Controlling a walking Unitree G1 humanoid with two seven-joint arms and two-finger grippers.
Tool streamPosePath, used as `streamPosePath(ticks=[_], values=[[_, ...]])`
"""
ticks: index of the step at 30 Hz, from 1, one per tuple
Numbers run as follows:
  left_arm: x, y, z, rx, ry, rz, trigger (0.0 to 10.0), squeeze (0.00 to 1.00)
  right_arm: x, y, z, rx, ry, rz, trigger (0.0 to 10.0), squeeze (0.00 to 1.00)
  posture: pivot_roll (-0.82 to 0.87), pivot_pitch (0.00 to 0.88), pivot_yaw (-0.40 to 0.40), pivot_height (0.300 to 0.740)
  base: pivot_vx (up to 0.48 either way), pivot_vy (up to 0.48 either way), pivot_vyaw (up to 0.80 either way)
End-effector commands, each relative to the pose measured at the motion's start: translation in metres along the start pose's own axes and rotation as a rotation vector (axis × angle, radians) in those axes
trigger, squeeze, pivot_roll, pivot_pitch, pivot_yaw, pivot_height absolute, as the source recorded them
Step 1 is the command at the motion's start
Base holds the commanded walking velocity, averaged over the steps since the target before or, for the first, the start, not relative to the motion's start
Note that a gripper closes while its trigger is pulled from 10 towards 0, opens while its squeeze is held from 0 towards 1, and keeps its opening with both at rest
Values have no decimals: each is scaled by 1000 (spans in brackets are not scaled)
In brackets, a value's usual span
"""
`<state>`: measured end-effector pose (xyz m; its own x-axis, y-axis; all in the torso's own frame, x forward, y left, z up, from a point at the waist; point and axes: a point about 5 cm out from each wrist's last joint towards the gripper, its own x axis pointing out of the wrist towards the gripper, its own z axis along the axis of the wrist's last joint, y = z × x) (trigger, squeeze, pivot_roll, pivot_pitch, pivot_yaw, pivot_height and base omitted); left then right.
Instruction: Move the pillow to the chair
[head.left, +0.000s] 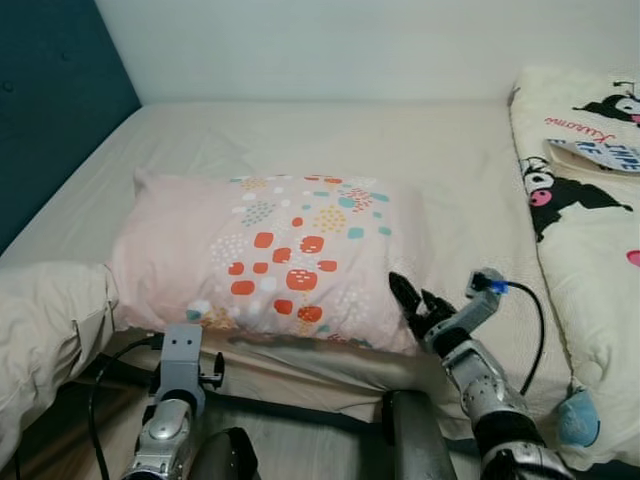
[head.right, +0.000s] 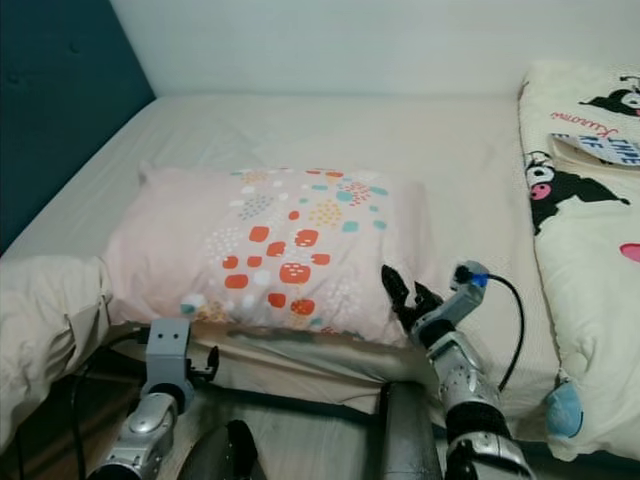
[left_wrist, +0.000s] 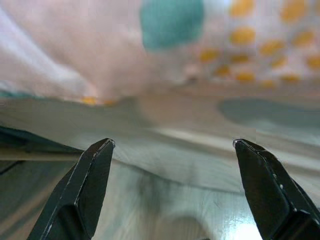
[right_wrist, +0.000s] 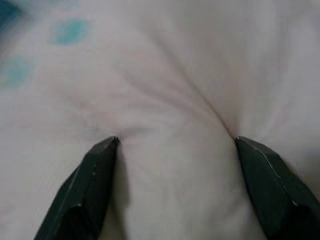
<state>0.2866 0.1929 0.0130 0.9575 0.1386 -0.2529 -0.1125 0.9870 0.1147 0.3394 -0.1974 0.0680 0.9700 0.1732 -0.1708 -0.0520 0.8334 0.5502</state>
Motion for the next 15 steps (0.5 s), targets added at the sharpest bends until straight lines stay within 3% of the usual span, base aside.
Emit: streamPosePath(ticks=[1, 4, 7, 8, 9, 10, 12, 13, 14, 15], values=[[-3, 11, -6, 23, 19, 14, 10000, 0, -2, -3, -21, -7, 89, -81, 10000, 0, -150, 216, 154, 542, 0, 0, 0], [-4, 12, -6, 26, 17, 14, 10000, 0, 0, -1, -22, 7, 86, -91, 10000, 0, -144, 221, 157, 542, 0, 0, 0], [-5, 14, -6, 35, 12, 12, 10000, 0, 6, 12, -19, 78, 50, -22, 10000, 0, -137, 228, 163, 542, 0, 0, 0], [-6, 14, -6, 40, 11, 8, 10000, 0, 11, 25, -18, 116, 33, 73, 10000, 0, -126, 236, 171, 542, 0, 0, 0], [-6, 14, -6, 40, 11, 8, 10000, 0, 11, 25, -18, 116, 33, 73, 10000, 0, -126, 236, 171, 542, 0, 0, 0], [-7, 15, -6, 49, 8, 1, 10000, 0, 18, 52, -20, 178, 37, 247, 10000, 0, -122, 239, 172, 542, 0, 0, 0], [-8, 15, -6, 53, 7, -2, 10000, 0, 22, 66, -33, 143, 143, 276, 10000, 0, -120, 240, 173, 542, 0, 0, 0], [-8, 15, -6, 53, 7, -2, 10000, 0, 22, 66, -33, 143, 143, 276, 10000, 0, -120, 240, 173, 542, 0, 0, 0], [-8, 16, -6, 55, 6, -2, 10000, 0, 22, 70, -51, 43, 272, 211, 10000, 0, -119, 241, 171, 542, 0, 0, 0], [-8, 16, -6, 55, 6, -2, 10000, 0, 22, 70, -51, 43, 272, 211, 10000, 0, -119, 241, 171, 542, 0, 0, 0]])
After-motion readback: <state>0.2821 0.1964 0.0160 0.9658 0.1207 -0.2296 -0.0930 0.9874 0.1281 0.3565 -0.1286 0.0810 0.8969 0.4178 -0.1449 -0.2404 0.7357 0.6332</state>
